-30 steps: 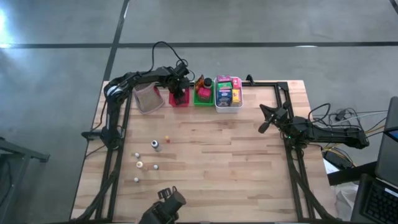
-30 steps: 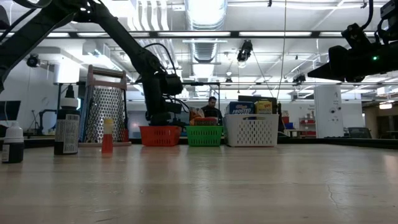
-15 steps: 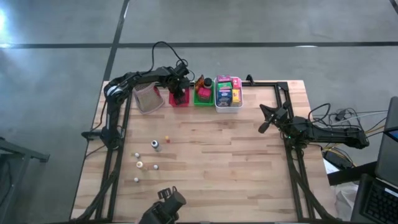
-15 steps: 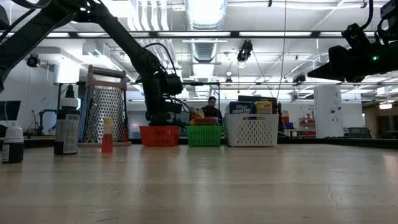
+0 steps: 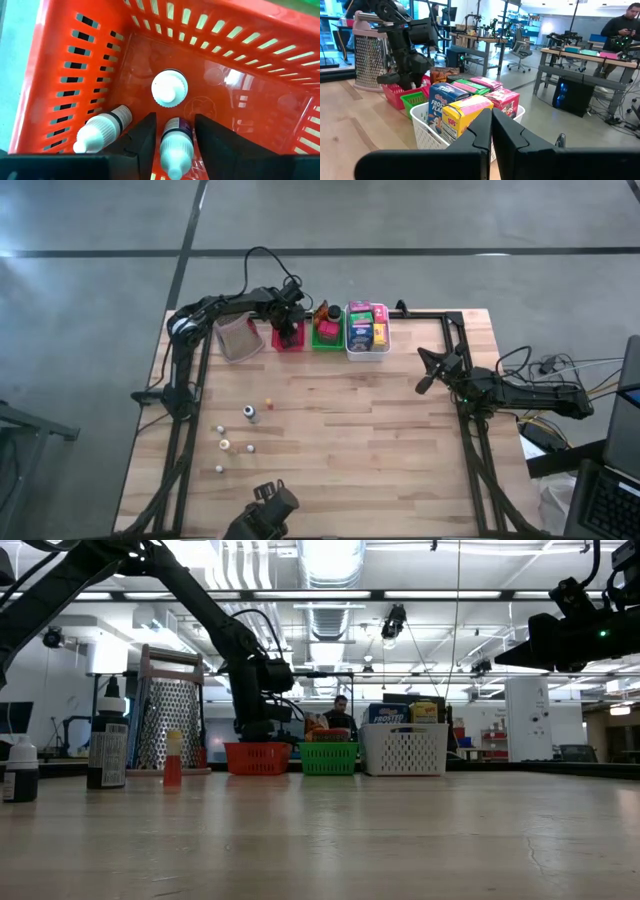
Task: Pick & Place Kitchen Items
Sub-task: Put the small black food coloring bottle into the red bin, then put the large black food coloring bottle into the red bin
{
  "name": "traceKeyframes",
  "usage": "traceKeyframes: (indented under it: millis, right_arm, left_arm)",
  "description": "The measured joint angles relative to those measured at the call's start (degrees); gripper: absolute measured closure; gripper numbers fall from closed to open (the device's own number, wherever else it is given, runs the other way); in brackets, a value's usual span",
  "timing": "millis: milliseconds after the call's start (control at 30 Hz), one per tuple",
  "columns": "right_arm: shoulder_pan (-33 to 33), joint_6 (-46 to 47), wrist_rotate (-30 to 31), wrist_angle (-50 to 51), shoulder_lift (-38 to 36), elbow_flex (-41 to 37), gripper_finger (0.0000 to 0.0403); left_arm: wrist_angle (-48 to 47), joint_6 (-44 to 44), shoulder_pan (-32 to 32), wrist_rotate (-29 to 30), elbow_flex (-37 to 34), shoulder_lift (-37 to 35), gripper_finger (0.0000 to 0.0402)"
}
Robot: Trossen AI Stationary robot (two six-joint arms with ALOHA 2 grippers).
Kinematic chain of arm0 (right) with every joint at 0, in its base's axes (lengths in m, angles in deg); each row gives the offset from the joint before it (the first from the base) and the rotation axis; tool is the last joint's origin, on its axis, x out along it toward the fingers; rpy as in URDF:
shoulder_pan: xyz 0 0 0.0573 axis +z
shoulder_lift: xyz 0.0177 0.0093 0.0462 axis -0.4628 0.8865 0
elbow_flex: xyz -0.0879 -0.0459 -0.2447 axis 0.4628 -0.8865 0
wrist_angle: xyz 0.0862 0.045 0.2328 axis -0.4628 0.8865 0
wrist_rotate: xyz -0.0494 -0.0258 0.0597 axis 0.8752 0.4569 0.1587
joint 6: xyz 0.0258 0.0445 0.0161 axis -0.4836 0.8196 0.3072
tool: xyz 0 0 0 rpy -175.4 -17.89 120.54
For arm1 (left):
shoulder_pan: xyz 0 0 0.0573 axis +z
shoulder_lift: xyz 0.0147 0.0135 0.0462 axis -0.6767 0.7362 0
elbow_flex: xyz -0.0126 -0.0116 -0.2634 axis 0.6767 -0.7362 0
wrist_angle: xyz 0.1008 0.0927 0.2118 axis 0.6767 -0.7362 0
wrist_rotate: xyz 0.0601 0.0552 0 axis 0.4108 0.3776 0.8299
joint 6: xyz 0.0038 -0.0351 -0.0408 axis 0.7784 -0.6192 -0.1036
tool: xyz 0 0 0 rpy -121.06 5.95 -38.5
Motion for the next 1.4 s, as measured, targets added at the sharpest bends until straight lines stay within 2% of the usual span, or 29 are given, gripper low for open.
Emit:
traceKeyframes:
  millis: [733,1400]
  right_arm:
    - [0.00,0.00,0.02,0.00,0.00,-0.02,0.0394]
    - [-0.02,0.00,0.00,0.00,0.00,-0.02,0.0394]
  left_arm:
    - [-2.57,-0.03,0.00,0.01,1.27,-0.42,0.0259]
    - [-11.58,-0.04,0.00,0.04,8.53,-0.50,0.0259]
